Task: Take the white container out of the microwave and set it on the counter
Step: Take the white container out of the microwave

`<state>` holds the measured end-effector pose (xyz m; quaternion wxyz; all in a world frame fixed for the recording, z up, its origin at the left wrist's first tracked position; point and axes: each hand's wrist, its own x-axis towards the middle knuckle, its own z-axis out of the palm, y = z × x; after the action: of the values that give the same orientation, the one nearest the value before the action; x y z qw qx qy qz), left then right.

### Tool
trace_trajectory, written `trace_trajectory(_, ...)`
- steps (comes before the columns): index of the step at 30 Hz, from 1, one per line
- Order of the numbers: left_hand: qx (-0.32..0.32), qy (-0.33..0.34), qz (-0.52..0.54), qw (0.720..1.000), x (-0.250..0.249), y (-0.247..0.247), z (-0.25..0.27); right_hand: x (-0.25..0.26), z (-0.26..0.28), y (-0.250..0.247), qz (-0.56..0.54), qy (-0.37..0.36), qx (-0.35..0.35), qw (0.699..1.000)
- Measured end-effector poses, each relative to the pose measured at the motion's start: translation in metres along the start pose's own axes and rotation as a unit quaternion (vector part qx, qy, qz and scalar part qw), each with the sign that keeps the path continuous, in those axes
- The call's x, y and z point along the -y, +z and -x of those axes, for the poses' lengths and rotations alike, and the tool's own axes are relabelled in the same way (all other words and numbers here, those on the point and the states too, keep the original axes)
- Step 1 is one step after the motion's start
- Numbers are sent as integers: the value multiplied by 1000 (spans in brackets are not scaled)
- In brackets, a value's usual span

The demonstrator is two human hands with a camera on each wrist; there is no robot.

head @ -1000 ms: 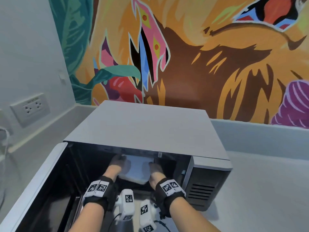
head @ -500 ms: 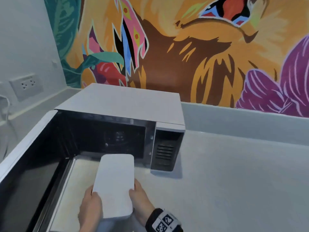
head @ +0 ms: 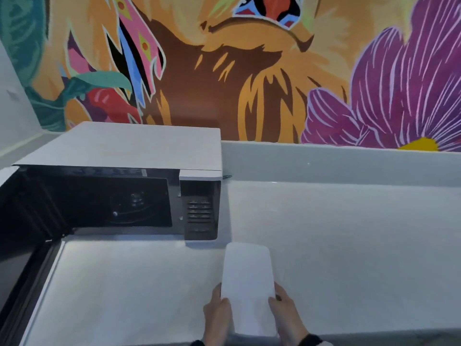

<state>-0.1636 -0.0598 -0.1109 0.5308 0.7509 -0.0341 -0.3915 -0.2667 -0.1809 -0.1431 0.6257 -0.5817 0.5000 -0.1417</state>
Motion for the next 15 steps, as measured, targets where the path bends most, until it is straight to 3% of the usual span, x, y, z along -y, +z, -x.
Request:
trace_trajectory(4,72,25,57,995,-31,29,-26,33,-22,-30,-97,27,-54,993)
trace_trajectory(8,106,36,111,988,-55,43,-73,75,-52,-39,-123,37,-36,991)
trace_trajectory(15,143,-29,151,978,-104,42,-102,118,-106,-22,-122,57,-17,991)
